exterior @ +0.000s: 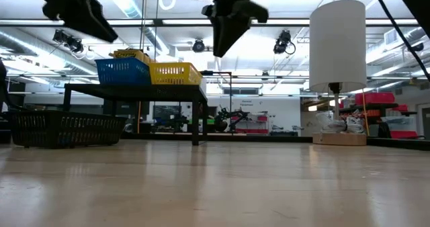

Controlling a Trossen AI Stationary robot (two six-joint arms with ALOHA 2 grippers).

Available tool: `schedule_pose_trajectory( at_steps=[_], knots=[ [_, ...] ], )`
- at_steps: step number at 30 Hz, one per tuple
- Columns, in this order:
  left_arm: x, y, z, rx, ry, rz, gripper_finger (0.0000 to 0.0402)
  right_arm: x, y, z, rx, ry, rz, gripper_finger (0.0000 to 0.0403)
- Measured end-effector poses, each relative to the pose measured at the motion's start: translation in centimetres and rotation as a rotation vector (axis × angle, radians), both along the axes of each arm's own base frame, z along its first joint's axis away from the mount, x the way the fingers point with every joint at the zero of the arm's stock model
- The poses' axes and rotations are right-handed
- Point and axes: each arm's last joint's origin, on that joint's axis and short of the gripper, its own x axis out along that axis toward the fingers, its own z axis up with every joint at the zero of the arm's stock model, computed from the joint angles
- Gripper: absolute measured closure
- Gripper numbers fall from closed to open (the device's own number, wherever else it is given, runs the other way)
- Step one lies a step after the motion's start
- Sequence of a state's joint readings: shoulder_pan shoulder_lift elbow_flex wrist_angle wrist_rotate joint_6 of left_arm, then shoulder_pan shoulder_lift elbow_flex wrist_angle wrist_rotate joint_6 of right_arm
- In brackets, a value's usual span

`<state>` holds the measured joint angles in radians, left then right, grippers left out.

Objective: Pick & Place Office Desk Supplies
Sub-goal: Adjust the blue bin on the shelf

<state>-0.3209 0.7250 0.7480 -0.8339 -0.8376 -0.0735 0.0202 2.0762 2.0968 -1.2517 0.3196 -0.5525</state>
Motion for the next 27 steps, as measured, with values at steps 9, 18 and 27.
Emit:
schedule_pose_trajectory(
  at_steps=[9, 18, 27],
  knots=[
    [3.1, 1.2, 1.4, 0.022, 0.359, 0.198, 0.0067, -1.3, 4.5, -0.4, 0.093, 0.094, 0.022, 0.0304],
    [3.6, 2.7, 1.1, -0.061, 0.495, 0.217, 0.0095, -1.9, 6.7, -0.6, 0.207, 0.138, 0.053, 0.0304],
    [3.6, 4.0, 1.0, -0.081, 0.523, 0.259, 0.0163, -2.0, 7.8, -0.6, 0.242, 0.136, 0.087, 0.0304]
  ],
)
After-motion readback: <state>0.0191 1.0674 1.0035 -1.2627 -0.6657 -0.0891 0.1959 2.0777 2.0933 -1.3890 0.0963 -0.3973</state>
